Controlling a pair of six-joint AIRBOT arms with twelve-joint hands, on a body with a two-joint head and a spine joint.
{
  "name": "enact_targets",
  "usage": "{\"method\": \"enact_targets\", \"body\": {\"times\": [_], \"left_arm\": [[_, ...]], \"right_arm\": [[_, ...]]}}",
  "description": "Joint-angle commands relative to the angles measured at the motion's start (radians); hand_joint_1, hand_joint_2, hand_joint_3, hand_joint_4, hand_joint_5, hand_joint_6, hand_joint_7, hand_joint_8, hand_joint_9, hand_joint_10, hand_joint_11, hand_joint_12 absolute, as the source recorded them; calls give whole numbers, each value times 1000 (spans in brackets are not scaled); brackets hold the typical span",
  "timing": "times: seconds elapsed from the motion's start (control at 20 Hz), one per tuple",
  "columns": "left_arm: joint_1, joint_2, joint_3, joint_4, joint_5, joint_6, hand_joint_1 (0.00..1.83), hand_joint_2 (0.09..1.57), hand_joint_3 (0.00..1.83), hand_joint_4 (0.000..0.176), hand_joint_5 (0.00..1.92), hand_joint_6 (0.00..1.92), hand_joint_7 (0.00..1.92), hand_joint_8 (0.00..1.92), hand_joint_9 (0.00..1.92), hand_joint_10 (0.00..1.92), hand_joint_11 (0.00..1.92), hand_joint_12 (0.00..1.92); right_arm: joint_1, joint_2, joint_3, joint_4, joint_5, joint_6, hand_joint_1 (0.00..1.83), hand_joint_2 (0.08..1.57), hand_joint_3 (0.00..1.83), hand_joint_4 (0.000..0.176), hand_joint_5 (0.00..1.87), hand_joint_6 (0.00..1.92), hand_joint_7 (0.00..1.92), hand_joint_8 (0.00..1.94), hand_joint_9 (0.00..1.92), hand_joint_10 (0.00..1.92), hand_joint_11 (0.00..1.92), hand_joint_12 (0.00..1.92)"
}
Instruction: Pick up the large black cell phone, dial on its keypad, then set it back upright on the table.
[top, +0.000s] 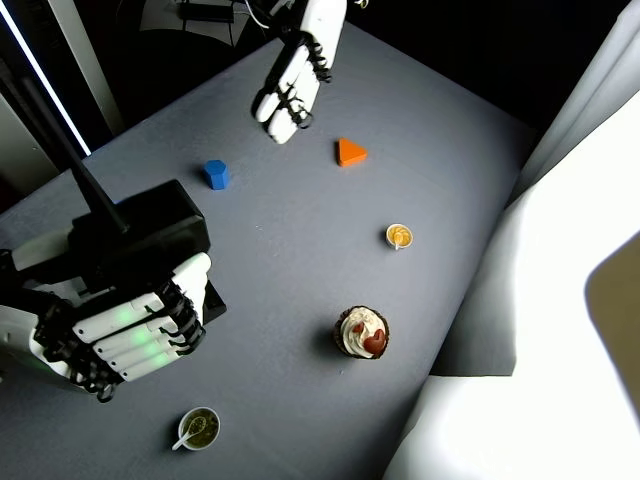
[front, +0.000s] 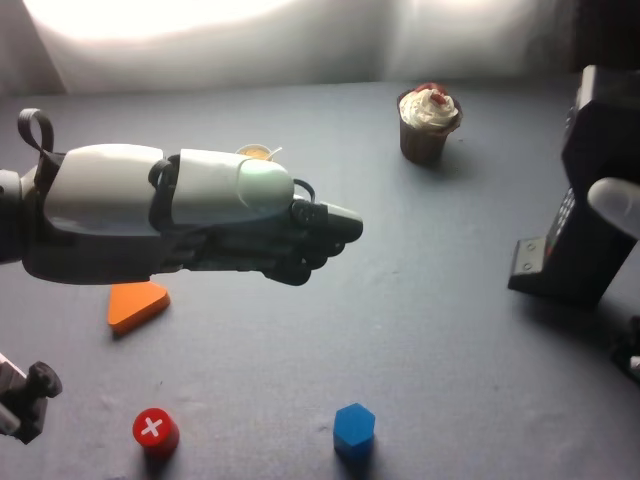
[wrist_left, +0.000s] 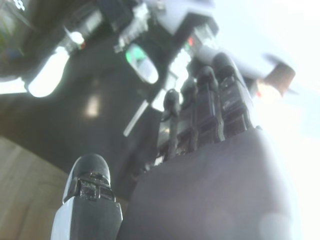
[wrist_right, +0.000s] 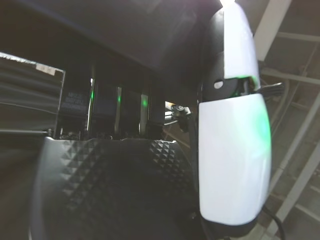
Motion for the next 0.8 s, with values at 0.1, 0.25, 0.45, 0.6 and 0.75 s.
{"method": "enact_targets", "body": {"times": [0.1, 0.25, 0.45, 0.6, 0.75], "left_arm": [[-16, -1, -6, -51, -71, -13, 0, 1132, 3, 27, 185, 2, 147, 3, 127, 3, 0, 344], [-13, -1, -19, -51, -71, -14, 0, 1143, 4, 25, 195, 3, 157, 3, 137, 4, 0, 360], [-3, -7, -32, -51, -70, -13, 0, 1147, 4, 27, 197, 3, 161, 5, 143, 4, 0, 354], [0, -7, -35, -51, -70, -13, 0, 1155, 2, 27, 199, 1, 162, 2, 141, 0, 0, 339], [4, -8, -26, -50, -70, -13, 0, 1156, 2, 29, 210, 5, 175, 7, 151, 5, 0, 335]], "right_arm": [[3, -24, 27, -8, 129, 31, 1367, 1135, 0, 0, 1024, 776, 845, 1153, 854, 1359, 889, 1235], [13, -53, 61, -8, 113, 44, 1373, 1117, 0, 0, 1046, 741, 892, 1046, 897, 1317, 909, 1159], [61, -58, 106, -16, 81, 53, 1374, 1115, 0, 0, 1066, 694, 907, 1044, 880, 1336, 884, 1200], [79, -55, 135, -30, 71, 70, 1376, 1112, 0, 0, 1041, 733, 921, 1028, 905, 1307, 914, 1151], [96, -44, 159, -74, 38, 84, 1374, 1118, 0, 0, 1051, 710, 892, 1054, 900, 1333, 921, 1196]]}}
